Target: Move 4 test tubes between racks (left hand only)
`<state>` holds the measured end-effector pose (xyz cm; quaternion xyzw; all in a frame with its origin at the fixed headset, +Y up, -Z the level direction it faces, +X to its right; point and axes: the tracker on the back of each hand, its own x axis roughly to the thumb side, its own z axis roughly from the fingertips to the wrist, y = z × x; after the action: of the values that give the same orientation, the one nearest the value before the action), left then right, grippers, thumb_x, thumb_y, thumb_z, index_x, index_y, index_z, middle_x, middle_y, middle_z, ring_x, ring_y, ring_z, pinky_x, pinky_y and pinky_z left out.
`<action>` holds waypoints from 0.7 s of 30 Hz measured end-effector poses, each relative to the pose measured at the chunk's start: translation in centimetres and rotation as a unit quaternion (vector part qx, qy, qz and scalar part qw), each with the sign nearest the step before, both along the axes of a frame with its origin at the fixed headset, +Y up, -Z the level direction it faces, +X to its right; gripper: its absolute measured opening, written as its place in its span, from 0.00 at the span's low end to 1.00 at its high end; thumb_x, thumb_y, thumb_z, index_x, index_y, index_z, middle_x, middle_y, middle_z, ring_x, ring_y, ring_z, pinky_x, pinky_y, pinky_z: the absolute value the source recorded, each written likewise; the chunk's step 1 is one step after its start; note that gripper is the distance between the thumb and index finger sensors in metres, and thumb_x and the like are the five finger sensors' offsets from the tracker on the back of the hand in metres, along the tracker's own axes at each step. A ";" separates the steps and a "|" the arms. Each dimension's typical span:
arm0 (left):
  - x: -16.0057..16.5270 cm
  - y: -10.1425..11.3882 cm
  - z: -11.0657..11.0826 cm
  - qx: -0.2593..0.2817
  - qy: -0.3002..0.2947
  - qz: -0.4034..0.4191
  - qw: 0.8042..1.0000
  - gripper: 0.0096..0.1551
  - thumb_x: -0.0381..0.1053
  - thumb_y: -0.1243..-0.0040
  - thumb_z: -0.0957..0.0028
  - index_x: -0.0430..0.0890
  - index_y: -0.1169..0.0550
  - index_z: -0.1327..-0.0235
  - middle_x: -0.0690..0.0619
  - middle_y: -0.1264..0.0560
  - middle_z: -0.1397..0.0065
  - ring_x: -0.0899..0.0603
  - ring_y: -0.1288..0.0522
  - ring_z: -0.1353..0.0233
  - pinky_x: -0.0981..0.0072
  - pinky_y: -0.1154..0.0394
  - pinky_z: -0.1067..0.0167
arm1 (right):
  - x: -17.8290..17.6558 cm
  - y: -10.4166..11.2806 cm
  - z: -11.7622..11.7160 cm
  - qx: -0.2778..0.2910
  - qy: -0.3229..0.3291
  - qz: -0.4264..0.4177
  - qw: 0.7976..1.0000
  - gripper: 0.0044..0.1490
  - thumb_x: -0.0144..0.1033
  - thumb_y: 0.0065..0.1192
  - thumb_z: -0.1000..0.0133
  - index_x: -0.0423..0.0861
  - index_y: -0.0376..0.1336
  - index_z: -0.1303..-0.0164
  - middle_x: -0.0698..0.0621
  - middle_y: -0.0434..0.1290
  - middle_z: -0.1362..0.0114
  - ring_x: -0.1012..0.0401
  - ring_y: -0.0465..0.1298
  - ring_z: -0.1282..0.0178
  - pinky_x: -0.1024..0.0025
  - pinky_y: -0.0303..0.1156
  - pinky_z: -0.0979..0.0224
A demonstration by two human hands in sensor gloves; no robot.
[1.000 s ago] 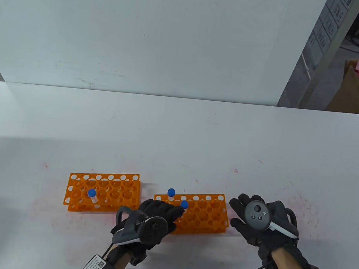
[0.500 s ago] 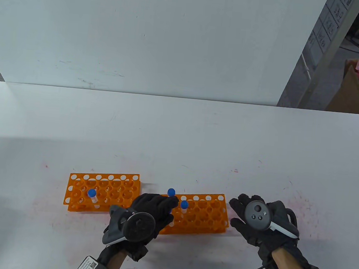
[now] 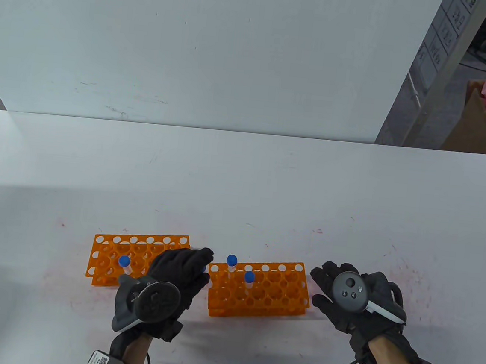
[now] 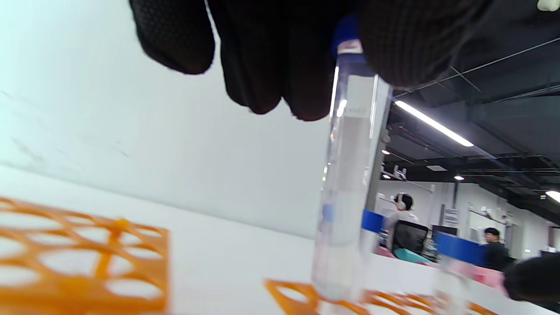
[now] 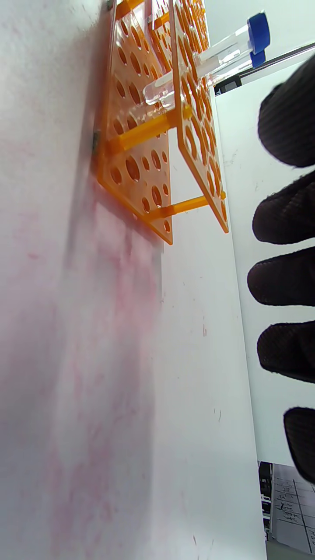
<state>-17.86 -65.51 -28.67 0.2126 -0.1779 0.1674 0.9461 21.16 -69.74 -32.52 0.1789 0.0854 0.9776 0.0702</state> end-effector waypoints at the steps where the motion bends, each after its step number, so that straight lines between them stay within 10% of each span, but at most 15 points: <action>1: -0.6 0.1 0.0 0.002 0.009 0.000 1.000 0.32 0.57 0.38 0.50 0.58 0.30 0.30 0.54 0.21 0.30 0.41 0.21 0.31 0.39 0.27 0.33 | -0.1 0.1 0.1 0.006 0.003 0.003 1.000 0.41 0.58 0.46 0.41 0.54 0.48 0.18 0.43 0.51 0.12 0.34 0.52 0.17 0.25 0.50 0.26; 21: -4.7 0.1 -1.0 -0.009 0.092 0.019 0.996 0.32 0.57 0.38 0.50 0.58 0.29 0.30 0.54 0.22 0.29 0.41 0.22 0.29 0.39 0.28 0.32 | -0.3 0.2 0.3 0.014 0.009 0.007 1.000 0.41 0.58 0.46 0.41 0.54 0.48 0.18 0.44 0.51 0.12 0.34 0.53 0.17 0.25 0.50 0.26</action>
<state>-22.60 -65.46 -29.65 0.2221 -0.0847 0.1662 0.9570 20.84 -69.56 -32.27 0.1883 0.0735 0.9776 0.0596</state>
